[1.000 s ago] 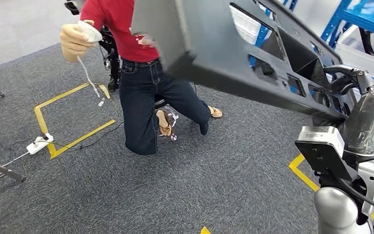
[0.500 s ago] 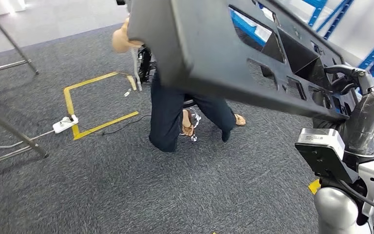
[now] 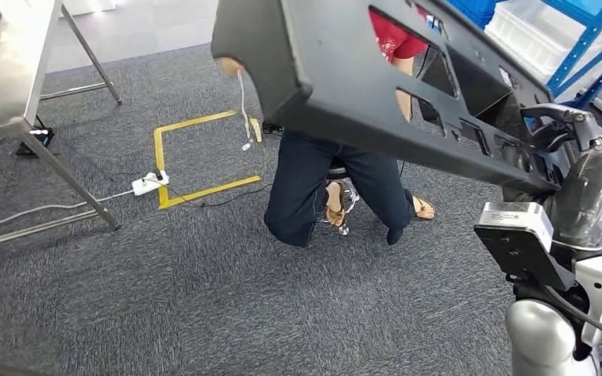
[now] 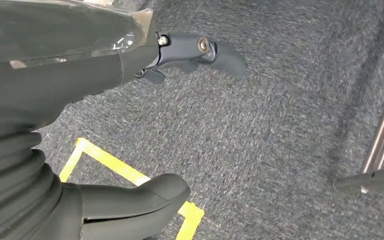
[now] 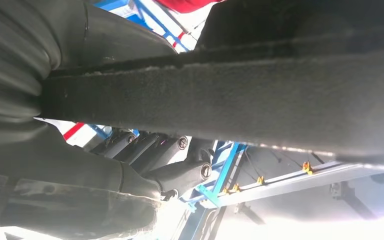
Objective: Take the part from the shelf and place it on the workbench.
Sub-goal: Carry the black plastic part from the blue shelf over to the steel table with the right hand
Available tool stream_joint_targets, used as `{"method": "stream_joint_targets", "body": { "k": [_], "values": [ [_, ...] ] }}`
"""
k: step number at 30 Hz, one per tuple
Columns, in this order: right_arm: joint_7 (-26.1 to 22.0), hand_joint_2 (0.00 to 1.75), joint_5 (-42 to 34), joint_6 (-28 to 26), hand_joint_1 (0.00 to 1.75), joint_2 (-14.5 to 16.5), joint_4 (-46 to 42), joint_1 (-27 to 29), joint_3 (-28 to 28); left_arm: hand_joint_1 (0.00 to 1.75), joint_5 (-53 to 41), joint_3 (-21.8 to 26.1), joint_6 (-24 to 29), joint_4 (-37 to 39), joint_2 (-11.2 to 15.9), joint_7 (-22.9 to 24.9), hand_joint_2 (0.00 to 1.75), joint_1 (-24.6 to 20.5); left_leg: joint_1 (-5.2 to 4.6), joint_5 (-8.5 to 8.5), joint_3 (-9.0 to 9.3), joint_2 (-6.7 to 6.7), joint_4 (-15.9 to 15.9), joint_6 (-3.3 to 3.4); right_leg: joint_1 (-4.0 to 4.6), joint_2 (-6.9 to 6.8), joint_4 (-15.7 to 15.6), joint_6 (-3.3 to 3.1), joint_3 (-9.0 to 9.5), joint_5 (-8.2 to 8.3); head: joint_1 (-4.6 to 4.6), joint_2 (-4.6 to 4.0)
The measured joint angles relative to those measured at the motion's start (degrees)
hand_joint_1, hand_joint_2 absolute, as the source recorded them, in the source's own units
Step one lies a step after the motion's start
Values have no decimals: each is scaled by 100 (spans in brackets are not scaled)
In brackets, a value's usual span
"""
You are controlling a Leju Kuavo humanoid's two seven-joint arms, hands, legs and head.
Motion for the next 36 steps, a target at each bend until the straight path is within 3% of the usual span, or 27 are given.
{"method": "stream_joint_targets", "body": {
  "k": [2, 3, 4, 6, 8, 11, 12, 14, 16, 18, 19, 20, 22, 23, 25, 29, 32, 34, 36],
  "values": [
    [0, 175, 1, 0, 175, 5, 2, 3, 2, 0, 0, -1, 0, 1, -6, 1, 175, -5, 34, -311, -386, 108, 757, -48, 19, -132, 2, -35, 4, -14, -4, 0],
    [0, 175, 1, 0, 175, 8, 4, 4, 3, 0, 0, -1, 0, 2, -11, 1, 175, -3, 51, -330, -482, 122, 924, -65, 22, -194, 3, -39, 4, -19, -4, 0],
    [0, 175, 1, 0, 175, 10, 6, 4, 4, 0, 0, 0, 0, 2, -14, 1, 175, 0, 66, -239, -458, 139, 859, -78, 22, -251, 4, -39, 7, -23, -4, 0],
    [0, 175, 1, 0, 175, 13, 7, 3, 5, 0, 0, 1, 0, 1, -11, 1, 175, 0, 90, 132, -74, 253, 126, -84, 24, -349, 8, -19, 24, -41, -6, 0],
    [0, 175, 1, -1, 175, 13, 7, -1, 4, 0, 0, 1, -1, -1, -10, 1, 175, -8, 78, 373, 301, 363, -562, -47, 64, -424, 18, 40, 43, -76, 5, 0],
    [-2, 175, 1, -1, 175, 14, 7, -8, 6, 0, 0, 1, 0, 0, -9, 1, 175, -12, 31, 402, 379, 286, -729, 67, 91, -531, 10, 135, 75, -108, 27, 0],
    [-2, 175, 1, -1, 175, 14, 7, -9, 6, 0, 0, 1, 0, 0, -8, 1, 175, -12, 29, 417, 398, 250, -752, 111, 79, -518, 36, 164, 75, -133, 28, 0],
    [-1, 175, 1, -3, 175, 4, 6, -5, 0, 0, 0, 1, 0, -1, -5, 1, 175, -17, 47, 449, 446, 179, -805, 196, 57, -331, 365, 177, -59, -313, 34, 0],
    [-3, 175, 1, -4, 175, -7, 10, 7, -7, 0, 0, 1, -1, -1, -1, 1, 175, -25, 50, 452, 451, 114, -813, 237, 38, -104, 1122, 138, -432, -625, 41, 0],
    [-3, 175, 1, -4, 175, -10, 18, 26, -8, 0, 0, 1, -1, -1, 2, 1, 175, -26, 43, 449, 448, 32, -810, 243, 36, -44, 1708, 158, -759, -790, 45, 0],
    [-2, 175, 1, -4, 175, -10, 21, 32, -9, 0, 0, 1, -2, -1, 1, 1, 175, -25, 41, 448, 451, -9, -808, 243, 33, -38, 1689, 197, -775, -737, 45, 0],
    [-1, 175, 1, -4, 175, -10, 22, 35, -9, 0, 0, 1, -2, -1, 0, 1, 175, -24, 42, 446, 460, -46, -806, 239, 27, -36, 1428, 246, -671, -597, 46, 0],
    [-1, 175, 1, -4, 175, -13, 21, 31, -9, 0, 0, 1, -2, -1, -2, 1, 175, -25, 33, 431, 472, -114, -790, 212, 15, 1, 580, 321, -289, -243, 46, 0],
    [-2, 175, 1, -4, 175, -14, 21, 30, -8, 0, 0, 1, -2, -1, -1, 1, 175, -25, 22, 420, 470, -140, -780, 190, 13, 20, 263, 317, -137, -119, 46, 0],
    [1, 175, 1, -4, 175, -13, 22, 31, -8, 0, 0, 1, -1, -1, 8, 1, 175, -19, -5, 398, 452, -164, -754, 199, 9, 45, 25, 267, -28, -28, 44, 0],
    [0, 175, 1, -4, 175, -6, 20, 25, -4, 0, 0, 1, 0, -2, 25, 1, 175, -13, -13, 391, 468, -149, -781, 240, -29, 45, -18, 260, -4, 0, 40, 0],
    [0, 175, 1, -4, 175, -6, 4, 23, -6, 0, -1, 1, 0, -5, 35, 1, 175, -23, 4, 539, 698, -110, -1141, 309, -12, 34, 7, 251, 8, -36, 39, 0],
    [-3, 175, 1, -4, 175, -12, 4, 14, -8, 0, 0, 1, -2, -5, 30, 1, 175, -24, 48, 627, 821, -80, -1331, 320, -20, 26, 481, 230, -224, -261, 46, 0],
    [-5, 175, 1, -4, 175, -17, 12, 24, -9, 0, 0, 1, -3, -4, 25, 1, 175, -24, 82, 626, 828, -70, -1346, 295, -78, 26, 1188, 268, -593, -518, 46, 0]
  ]
}}
